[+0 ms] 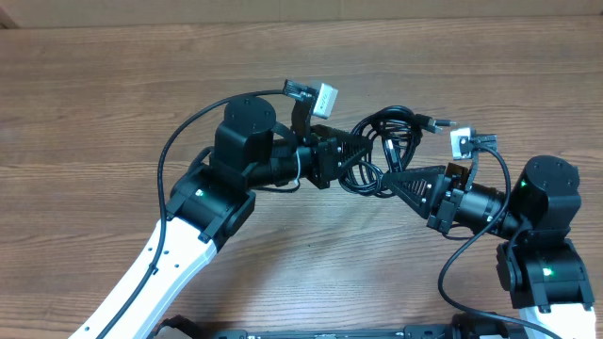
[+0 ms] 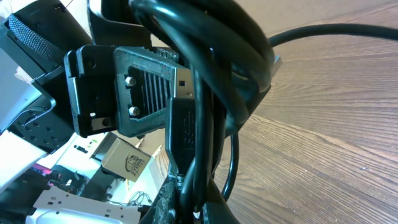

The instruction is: Untangle cables

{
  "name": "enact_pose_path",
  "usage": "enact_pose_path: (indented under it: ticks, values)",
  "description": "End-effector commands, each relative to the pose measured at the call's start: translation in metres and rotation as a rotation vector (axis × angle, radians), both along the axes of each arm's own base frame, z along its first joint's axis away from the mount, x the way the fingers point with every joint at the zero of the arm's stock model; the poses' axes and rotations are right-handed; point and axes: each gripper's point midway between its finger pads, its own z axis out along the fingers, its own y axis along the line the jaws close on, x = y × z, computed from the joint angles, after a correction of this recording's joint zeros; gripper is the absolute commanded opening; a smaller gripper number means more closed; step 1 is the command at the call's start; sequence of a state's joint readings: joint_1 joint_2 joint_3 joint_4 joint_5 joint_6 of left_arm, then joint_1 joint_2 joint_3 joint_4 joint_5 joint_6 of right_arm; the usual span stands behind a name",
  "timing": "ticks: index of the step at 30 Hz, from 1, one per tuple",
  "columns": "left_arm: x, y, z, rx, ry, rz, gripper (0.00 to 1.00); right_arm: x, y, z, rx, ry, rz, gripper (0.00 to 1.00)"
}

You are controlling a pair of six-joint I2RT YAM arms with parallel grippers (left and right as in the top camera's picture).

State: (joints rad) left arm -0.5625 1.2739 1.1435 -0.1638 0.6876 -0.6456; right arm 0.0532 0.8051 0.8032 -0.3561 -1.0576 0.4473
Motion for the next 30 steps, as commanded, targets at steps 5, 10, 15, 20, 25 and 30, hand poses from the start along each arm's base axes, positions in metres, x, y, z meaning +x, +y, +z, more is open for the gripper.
enact_pose_path:
  ticks: [5,10,15,20,25,30]
  values:
    - [0.030,0.020,-0.011,-0.005,0.188,0.261,0.04,-0.017,0.007,0.014,0.022,-0.044,0.094,0.04]
    - [0.041,0.034,-0.028,-0.025,0.382,0.427,0.04,-0.025,0.010,0.017,0.023,-0.085,0.152,0.04]
    - [0.042,0.038,-0.035,-0.048,0.484,0.486,0.04,-0.026,0.010,0.017,0.024,-0.086,0.154,0.04]
    - [0.044,0.041,-0.036,-0.082,0.550,0.513,0.04,-0.025,0.010,0.016,0.022,-0.085,0.148,0.04]
    - [0.044,0.044,-0.036,-0.117,0.625,0.519,0.04,-0.016,0.007,0.014,0.006,-0.084,0.097,0.04]
    - [0.039,0.040,-0.029,-0.102,0.568,0.419,0.04,-0.007,0.003,0.011,-0.013,-0.084,0.037,0.04]
